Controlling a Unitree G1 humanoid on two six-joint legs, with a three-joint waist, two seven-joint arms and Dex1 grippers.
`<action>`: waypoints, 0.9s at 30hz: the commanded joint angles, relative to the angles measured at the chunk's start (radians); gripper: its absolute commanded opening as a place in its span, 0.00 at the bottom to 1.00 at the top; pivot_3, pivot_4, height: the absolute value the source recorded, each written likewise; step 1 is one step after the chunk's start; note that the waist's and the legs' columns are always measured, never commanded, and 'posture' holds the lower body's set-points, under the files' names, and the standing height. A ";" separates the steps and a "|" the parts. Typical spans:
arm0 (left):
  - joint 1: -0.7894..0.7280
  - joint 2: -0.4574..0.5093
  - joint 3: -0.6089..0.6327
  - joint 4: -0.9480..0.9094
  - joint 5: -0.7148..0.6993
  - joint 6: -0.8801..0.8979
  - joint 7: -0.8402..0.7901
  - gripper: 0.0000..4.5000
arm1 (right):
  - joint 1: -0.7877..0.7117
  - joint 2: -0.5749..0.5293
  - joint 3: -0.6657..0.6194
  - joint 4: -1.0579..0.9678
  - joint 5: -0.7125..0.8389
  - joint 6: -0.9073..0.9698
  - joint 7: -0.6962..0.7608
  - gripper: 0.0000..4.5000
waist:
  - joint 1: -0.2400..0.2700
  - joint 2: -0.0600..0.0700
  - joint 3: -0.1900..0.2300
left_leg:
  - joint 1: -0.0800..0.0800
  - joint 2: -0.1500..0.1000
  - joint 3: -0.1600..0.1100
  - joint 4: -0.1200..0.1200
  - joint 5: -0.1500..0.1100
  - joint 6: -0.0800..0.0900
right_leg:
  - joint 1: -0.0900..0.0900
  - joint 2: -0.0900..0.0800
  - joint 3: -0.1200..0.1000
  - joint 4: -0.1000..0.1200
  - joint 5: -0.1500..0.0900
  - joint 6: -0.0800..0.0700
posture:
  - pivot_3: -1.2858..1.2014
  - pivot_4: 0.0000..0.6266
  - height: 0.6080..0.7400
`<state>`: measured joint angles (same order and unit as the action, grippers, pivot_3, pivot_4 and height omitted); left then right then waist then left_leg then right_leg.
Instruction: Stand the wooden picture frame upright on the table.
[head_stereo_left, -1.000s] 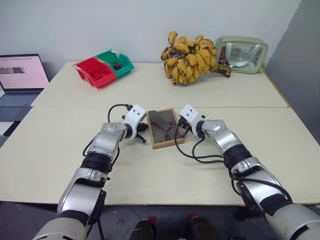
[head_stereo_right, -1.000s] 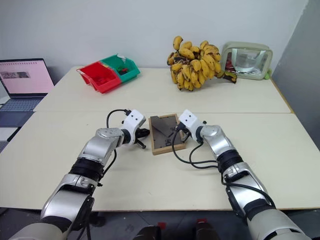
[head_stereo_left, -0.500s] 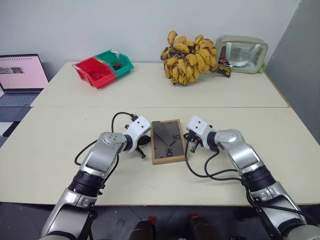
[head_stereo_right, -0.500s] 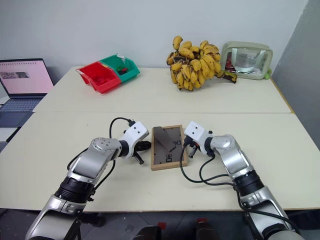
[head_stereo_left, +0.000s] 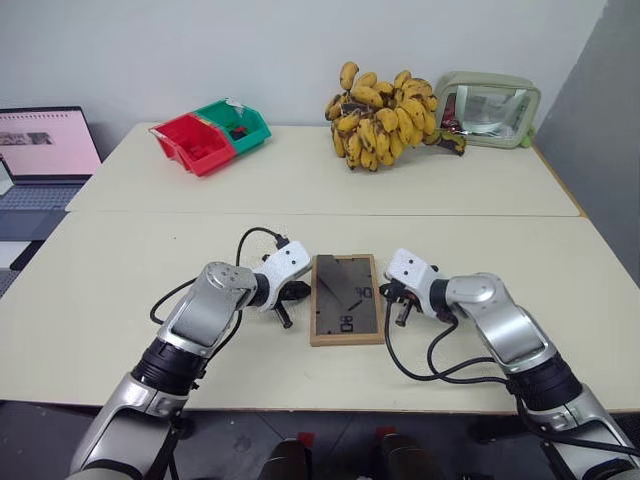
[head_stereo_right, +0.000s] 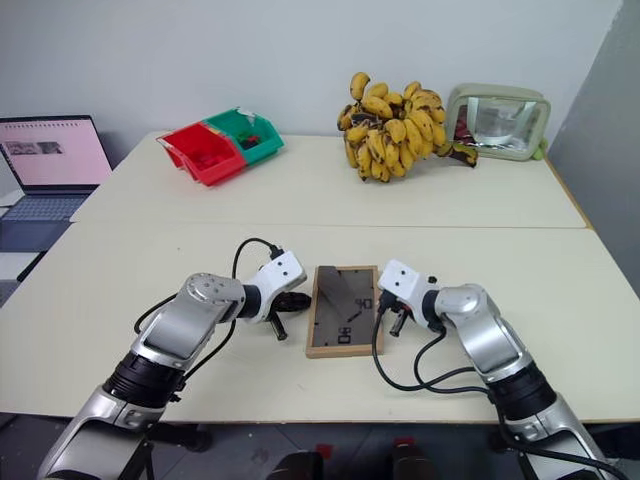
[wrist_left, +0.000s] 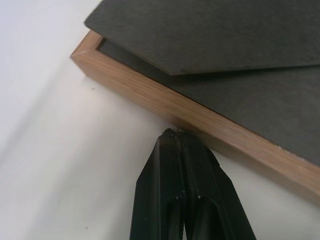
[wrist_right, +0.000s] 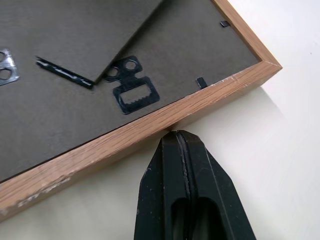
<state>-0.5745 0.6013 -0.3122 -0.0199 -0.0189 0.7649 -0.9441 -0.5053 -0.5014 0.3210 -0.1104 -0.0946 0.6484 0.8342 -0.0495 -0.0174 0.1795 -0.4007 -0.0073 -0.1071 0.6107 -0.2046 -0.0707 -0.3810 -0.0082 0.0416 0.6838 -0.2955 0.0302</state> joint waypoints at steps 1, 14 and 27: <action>0.012 0.101 0.057 0.011 -0.077 0.018 -0.118 0.01 | 0.009 -0.063 -0.076 0.021 0.015 -0.072 -0.008 0.00 | -0.001 -0.001 0.000 | 0.000 0.000 0.000 0.000 0.000 0.000 | 0.000 0.000 0.000 -0.001 0.000 0.000 | 0.52 0.24 1.00; 0.030 0.156 0.502 0.111 -0.670 0.782 -0.270 0.39 | 0.030 -0.036 -0.119 0.104 0.051 -0.172 -0.067 0.00 | -0.009 -0.003 0.003 | 0.000 0.001 0.000 -0.001 0.000 0.000 | -0.001 0.004 0.000 -0.001 -0.001 0.001 | 0.52 0.24 1.00; 0.111 0.019 0.513 0.225 -0.741 0.812 -0.058 0.96 | 0.106 0.020 -0.065 -0.032 0.052 -0.108 -0.079 0.00 | -0.008 -0.003 0.002 | 0.001 0.002 0.000 -0.001 0.000 0.000 | 0.000 0.002 0.001 0.000 0.001 -0.002 | 0.52 0.24 1.00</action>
<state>-0.4801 0.6228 0.2016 0.1785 -0.7640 1.5928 -1.0249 -0.4021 -0.4914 0.2499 -0.0941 -0.0549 0.5351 0.7595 -0.0572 -0.0200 0.1819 -0.3995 -0.0052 -0.1068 0.6100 -0.2046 -0.0709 -0.3812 -0.0062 0.0424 0.6838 -0.2941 0.0276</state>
